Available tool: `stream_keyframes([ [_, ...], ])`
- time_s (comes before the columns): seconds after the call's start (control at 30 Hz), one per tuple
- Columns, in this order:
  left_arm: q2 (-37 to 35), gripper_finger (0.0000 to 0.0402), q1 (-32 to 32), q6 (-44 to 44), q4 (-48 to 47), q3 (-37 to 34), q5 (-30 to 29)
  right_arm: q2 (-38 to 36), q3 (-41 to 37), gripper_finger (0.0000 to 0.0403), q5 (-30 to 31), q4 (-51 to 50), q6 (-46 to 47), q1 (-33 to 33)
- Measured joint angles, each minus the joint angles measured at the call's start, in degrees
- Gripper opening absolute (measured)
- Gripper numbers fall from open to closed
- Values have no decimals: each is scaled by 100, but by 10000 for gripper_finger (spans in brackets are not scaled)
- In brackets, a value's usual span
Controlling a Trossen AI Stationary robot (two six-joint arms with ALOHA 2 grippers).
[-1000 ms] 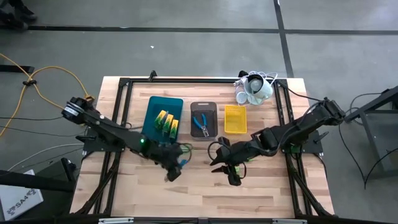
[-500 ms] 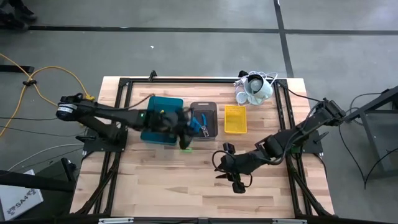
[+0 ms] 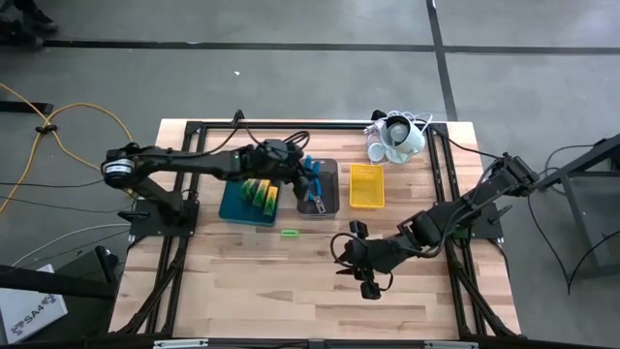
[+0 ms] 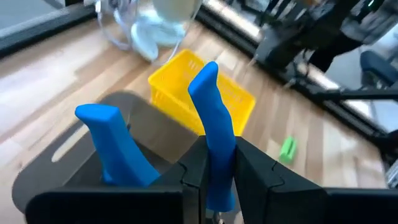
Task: Pick & Place School Supplies
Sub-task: Put the blue hole puncher into the black bin
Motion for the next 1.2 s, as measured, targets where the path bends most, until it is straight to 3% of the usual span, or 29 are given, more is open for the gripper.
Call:
stream_keyframes([
  [0.53,1210,51,94,85,94,95,14,0,0,88,1,-24,-14,-2],
  [0.77,1480,53,101,264,96,99,390,0,0,83,0,-16,-17,-2],
  [1.2,1478,118,110,434,166,113,432,0,1,83,0,-9,-17,-2],
])
